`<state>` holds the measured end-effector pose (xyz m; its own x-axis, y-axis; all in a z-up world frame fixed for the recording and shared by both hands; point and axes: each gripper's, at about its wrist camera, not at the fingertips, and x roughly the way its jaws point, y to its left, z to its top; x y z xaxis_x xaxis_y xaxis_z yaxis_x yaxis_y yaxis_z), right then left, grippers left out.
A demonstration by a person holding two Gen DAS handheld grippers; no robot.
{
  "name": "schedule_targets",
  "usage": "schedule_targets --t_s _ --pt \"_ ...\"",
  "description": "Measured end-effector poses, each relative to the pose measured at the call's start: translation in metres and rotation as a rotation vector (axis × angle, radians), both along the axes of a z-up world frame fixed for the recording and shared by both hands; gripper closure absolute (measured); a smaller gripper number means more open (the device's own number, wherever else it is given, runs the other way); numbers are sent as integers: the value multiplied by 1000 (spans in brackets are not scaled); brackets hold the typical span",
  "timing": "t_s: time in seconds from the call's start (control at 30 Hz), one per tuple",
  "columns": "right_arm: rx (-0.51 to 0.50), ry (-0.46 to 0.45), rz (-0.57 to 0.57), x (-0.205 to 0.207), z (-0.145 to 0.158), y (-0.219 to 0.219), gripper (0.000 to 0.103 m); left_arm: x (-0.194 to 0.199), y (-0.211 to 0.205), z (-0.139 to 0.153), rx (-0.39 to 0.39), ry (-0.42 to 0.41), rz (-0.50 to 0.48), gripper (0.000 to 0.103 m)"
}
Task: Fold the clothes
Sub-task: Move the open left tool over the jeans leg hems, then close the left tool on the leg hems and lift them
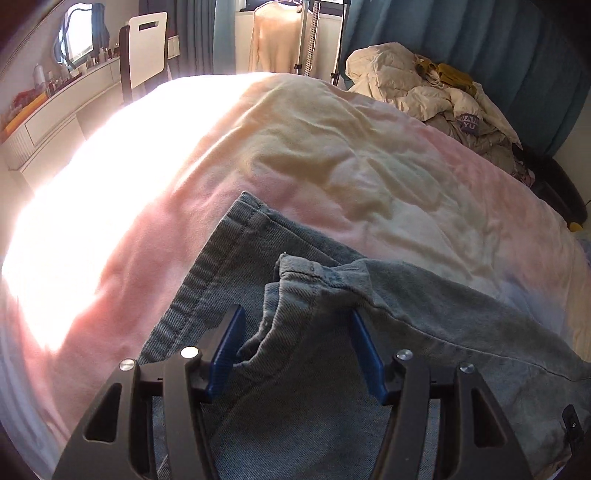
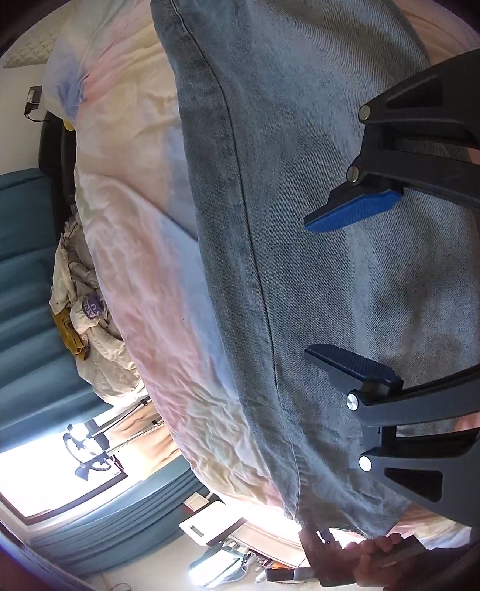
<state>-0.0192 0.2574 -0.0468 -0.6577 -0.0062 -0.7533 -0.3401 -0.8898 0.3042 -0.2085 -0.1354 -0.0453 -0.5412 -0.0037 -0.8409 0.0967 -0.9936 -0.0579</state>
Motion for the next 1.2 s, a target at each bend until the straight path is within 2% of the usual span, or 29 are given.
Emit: schedule_targets --t_s 0.13,0.4,0.67,0.83,0.9,1.03,1.1,1.2 --pt "-10 -12 -3 0 -2 0 39 3 8 -3 -73 32 -25 47" --pt "3 -41 5 -1 -4 -5 39 10 15 -3 -151 68 -62 81" --pt "9 -50 15 -1 -3 -9 39 17 10 37 -107 184 -44 85" --pt "1 -55 19 -1 -5 -8 39 9 1 54 -135 222 -2 85" --pt "-3 -53 22 -1 -6 -9 39 5 -7 52 -131 212 26 85" --pt "-4 -51 28 -1 -7 -10 39 -8 -19 25 -124 150 37 85" --pt "-5 -52 29 -2 -7 -10 39 -11 -26 11 -77 103 28 85" --pt "-7 -52 30 -2 -7 -11 39 -7 -35 10 -6 83 29 84"
